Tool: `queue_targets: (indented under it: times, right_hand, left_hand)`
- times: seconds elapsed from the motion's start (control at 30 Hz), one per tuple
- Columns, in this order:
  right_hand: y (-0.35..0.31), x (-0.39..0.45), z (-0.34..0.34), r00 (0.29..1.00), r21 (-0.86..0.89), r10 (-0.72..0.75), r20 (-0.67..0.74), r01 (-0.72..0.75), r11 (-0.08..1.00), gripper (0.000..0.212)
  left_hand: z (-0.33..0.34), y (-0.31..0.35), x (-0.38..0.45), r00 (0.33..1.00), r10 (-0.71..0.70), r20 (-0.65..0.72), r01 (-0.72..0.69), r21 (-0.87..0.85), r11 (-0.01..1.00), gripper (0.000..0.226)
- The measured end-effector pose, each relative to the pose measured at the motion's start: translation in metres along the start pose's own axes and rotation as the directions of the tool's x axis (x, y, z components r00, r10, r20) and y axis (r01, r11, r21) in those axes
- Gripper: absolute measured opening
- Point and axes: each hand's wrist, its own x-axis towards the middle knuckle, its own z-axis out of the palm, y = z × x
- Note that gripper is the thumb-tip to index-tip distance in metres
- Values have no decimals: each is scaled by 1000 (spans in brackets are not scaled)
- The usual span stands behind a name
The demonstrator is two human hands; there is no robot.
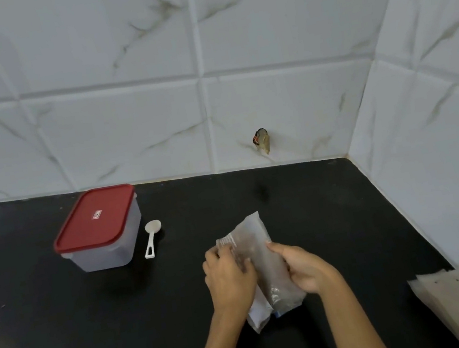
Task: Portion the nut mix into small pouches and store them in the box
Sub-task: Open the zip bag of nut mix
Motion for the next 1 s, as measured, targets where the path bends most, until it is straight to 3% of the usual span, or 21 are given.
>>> queue_targets:
  times: [0.13,0.33,0.43,0.57,0.7,0.87,1.0]
  right_hand:
    - [-2,-4,-10,998,67,-4,69,0,998,41]
    - [4,-8,-15,989,215,-13,149,-20,976,42]
    - [7,-5,-10,996,236,-33,86,11,972,42]
    - [5,0,2,988,140,-104,-115,120,983,44]
    - [-5,-1,6,973,75,-147,-177,162,984,37]
    - [-22,-12,10,979,-30,-201,-31,200,979,38]
    - [-33,-23,13,938,46,-337,77,335,941,37]
  left_hand:
    - [-2,8,-3,990,133,-39,-134,-47,990,32]
    - [0,10,-6,983,178,45,-165,-207,964,33]
    - [-2,9,-9,986,165,36,-149,-268,952,35]
    - [-6,7,-10,991,127,50,-103,-333,937,38]
    - [-10,10,-4,990,143,12,-131,-330,935,33]
    - [-19,24,5,992,129,-13,-122,-433,893,32]
    - [-28,25,9,995,94,19,-70,-518,853,32]
